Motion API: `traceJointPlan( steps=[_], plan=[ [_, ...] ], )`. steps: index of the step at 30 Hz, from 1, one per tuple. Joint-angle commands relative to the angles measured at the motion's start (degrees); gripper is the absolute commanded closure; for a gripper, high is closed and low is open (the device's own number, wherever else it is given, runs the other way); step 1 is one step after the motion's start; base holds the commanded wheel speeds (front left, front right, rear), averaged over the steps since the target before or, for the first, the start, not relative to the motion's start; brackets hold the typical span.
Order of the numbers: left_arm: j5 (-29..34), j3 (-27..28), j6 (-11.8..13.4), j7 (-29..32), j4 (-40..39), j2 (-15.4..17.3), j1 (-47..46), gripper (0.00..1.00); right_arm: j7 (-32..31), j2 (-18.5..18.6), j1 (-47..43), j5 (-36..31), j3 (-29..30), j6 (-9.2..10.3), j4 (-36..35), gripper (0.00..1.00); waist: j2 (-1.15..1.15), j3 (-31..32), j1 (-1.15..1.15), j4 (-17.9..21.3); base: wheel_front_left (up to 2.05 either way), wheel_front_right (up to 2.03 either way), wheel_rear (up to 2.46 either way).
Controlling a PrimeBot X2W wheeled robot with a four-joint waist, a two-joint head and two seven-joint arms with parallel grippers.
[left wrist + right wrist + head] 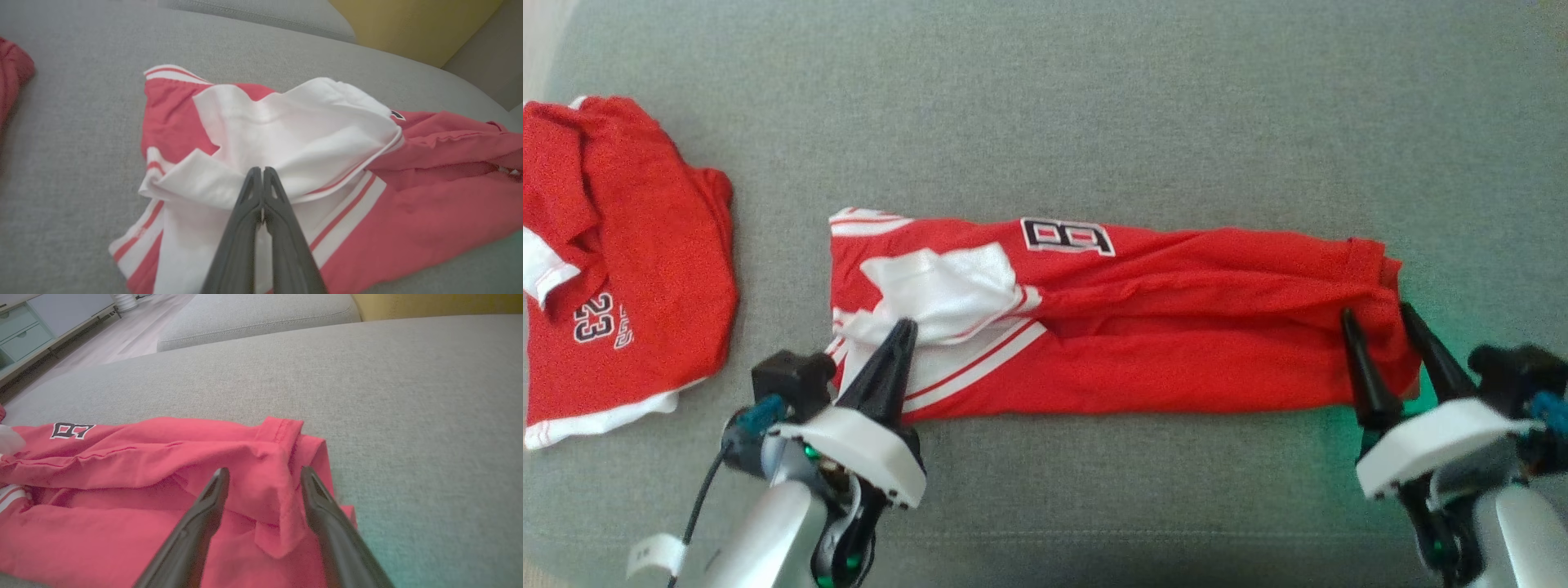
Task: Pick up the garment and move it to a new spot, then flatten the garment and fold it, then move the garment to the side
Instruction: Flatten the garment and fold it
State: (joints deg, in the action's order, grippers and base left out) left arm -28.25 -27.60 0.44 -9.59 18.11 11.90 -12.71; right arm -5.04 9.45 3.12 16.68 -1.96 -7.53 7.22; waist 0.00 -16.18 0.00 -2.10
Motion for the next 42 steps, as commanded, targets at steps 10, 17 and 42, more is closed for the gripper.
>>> traceJointPlan(
  steps=[10,17,42],
  plan=[
    [1.5,3.8,4.6,-3.2,-5.7,2.2,3.7,0.00,5.2,-3.7,-7.3,-3.5,1.5,0.04,-10.5,0.00,0.00,2.8,0.00,0.1,0.00,0.00,0.00],
    [4.8,8.6,9.6,-5.1,-15.2,3.8,5.5,0.00,5.7,-4.7,-6.8,-6.7,1.6,0.04,-18.6,0.00,0.00,4.3,0.00,0.3,0.00,0.00,0.00],
    [9.2,11.9,9.9,-5.4,-22.4,4.7,8.5,0.00,3.1,-6.3,-6.7,-6.9,3.7,0.04,-19.2,0.00,0.00,5.4,0.00,0.3,0.00,0.00,0.00]
  ],
)
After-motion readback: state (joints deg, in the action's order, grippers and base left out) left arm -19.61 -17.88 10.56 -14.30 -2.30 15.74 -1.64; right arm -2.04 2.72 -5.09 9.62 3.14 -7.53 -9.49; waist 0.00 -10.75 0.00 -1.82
